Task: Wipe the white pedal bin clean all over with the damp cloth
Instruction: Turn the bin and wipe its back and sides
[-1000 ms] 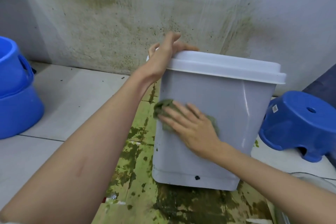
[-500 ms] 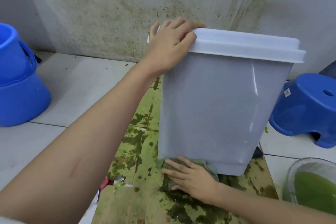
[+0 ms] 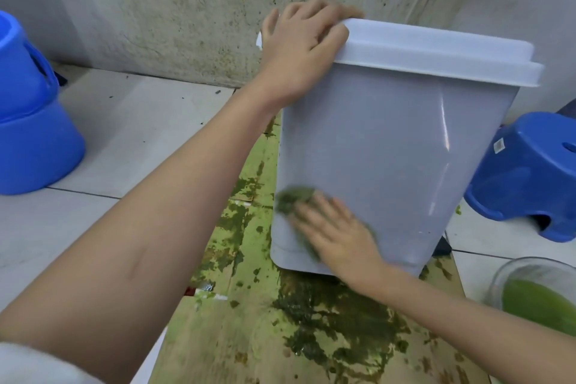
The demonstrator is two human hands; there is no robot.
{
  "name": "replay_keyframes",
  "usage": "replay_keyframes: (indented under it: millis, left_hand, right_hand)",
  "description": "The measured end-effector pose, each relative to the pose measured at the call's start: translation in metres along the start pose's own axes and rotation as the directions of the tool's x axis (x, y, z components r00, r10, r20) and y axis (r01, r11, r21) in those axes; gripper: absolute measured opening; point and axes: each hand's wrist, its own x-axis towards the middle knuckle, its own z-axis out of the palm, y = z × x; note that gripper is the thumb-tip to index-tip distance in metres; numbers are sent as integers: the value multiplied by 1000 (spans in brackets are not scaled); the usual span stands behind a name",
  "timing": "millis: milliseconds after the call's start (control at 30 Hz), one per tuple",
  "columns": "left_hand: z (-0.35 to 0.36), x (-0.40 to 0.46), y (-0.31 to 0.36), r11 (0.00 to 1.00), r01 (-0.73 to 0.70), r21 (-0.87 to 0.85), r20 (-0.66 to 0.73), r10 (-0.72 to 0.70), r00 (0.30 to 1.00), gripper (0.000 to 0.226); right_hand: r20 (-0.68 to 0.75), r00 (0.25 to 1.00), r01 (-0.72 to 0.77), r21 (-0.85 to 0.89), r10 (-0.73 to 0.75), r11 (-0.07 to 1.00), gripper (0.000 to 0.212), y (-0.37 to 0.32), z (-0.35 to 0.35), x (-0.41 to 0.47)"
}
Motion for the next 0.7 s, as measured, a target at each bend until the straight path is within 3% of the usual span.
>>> replay_keyframes:
  millis: [67, 167, 233, 300, 367, 433, 533, 567, 633, 700]
  left_hand:
    - [0, -3, 1, 1000, -6, -1, -13, 6, 1000, 46]
    - [-1, -5, 1, 1000, -22, -7, -28, 22, 999, 46]
    - [-1, -6, 1, 1000, -23, -12, -25, 23, 999, 46]
    - [0, -5, 1, 1000, -16, -7, -28, 16, 999, 45]
    - [1, -3, 1, 1000, -4, -1, -31, 4, 1000, 45]
    - [2, -1, 1, 1000, 2, 4, -31, -2, 1000, 45]
    - [3, 2, 0, 1000, 13, -3, -33, -13, 999, 44]
    - [3, 2, -1, 1000, 13, -7, -37, -13, 999, 44]
    - [3, 1, -1, 1000, 5, -17, -36, -5, 999, 43]
    - [1, 0, -2, 1000, -8, -23, -28, 7, 1000, 42]
  right_hand:
    - [201, 939, 283, -1, -277, 959, 49, -10, 10, -24]
    - [323, 861, 418, -13, -392, 908, 44, -12, 8, -34]
    - [248, 909, 343, 9, -334, 939, 40, -5, -1, -23]
    - [54, 992, 116, 43, -118, 992, 39, 10, -18, 6]
    - [-135, 978, -145, 95, 157, 985, 39, 25, -37, 45]
    - [-216, 919, -303, 143, 329, 942, 42, 26, -44, 74]
    - [-225, 938, -248, 92, 263, 964, 37, 3, -22, 68]
    - [-172, 968, -172, 72, 182, 983, 36, -7, -10, 52]
    - [97, 994, 40, 59, -46, 997, 50, -25, 6, 13]
    - [436, 870, 232, 47, -229, 972, 55, -40, 10, -25]
